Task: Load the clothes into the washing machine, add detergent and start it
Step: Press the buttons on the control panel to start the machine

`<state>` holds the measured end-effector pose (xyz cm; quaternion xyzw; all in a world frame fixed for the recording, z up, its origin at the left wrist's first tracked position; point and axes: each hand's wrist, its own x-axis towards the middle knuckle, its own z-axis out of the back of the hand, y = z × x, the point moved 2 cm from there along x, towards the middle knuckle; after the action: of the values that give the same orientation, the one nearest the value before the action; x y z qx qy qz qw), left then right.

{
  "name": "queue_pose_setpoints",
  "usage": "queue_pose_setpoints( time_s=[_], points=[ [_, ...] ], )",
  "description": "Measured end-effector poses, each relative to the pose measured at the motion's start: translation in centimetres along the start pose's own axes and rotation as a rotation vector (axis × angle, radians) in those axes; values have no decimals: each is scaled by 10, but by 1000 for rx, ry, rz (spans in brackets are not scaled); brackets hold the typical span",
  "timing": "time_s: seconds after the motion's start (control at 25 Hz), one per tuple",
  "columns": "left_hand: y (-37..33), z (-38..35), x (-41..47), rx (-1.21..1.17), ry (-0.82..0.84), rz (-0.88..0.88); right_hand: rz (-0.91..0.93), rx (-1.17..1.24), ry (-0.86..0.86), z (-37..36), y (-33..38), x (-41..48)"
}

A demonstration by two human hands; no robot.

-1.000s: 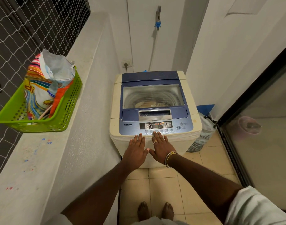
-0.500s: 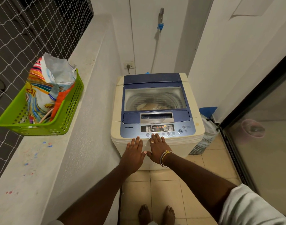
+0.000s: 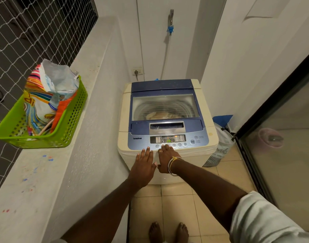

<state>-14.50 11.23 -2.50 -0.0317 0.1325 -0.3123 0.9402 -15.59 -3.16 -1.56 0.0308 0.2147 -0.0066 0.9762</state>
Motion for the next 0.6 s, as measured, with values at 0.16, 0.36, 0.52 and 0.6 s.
queue_pose_setpoints(
  time_s=[0.16,0.36,0.52,0.6],
  points=[
    [1,4,-4,-5,-11,-13,-9,6,5,2,-1,-3],
    [1,9,-6,-7,-41,-40,-10,36,-28,-7,-13,-24],
    [-7,14,-6,5,-35,-42,-37,62,-76,-12,-22,-37],
    [-10,14,-5,18,-32,-49,-50,82,-111,-13,-26,-42]
  ],
)
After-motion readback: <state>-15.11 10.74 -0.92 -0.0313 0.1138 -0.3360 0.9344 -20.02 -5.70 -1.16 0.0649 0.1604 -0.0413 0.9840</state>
